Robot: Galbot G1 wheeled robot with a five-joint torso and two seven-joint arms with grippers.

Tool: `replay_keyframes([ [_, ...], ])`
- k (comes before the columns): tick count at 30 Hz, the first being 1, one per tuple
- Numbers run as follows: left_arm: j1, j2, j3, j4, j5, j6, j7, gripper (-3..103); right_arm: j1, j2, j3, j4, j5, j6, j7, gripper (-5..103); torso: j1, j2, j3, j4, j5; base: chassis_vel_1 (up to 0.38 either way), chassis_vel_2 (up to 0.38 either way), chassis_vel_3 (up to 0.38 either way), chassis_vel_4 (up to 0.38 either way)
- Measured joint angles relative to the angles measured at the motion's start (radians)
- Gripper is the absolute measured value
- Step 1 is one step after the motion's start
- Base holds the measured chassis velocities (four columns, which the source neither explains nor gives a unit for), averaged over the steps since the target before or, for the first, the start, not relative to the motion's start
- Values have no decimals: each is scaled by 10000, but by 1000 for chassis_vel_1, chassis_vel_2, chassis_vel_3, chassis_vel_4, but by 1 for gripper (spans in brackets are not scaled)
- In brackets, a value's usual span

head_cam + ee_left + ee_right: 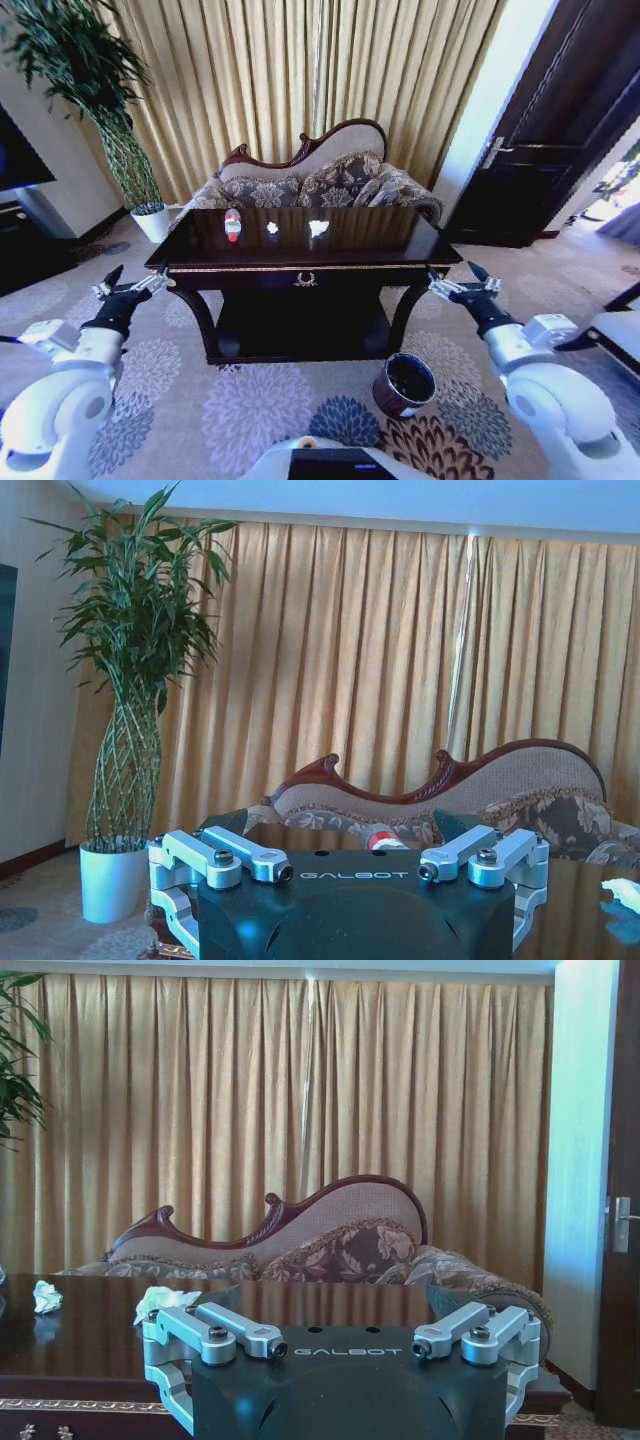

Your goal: Move to the front of the table and place the trash on the table into the trash bin.

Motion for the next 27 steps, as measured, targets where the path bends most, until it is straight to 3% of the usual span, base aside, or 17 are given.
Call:
replay_keyframes([
  [27, 70, -57, 26, -99, 63, -313, 187, 100, -193, -108, -280, 111, -29, 82, -324, 100, -1, 0, 0, 0, -1, -24, 25, 23, -22],
])
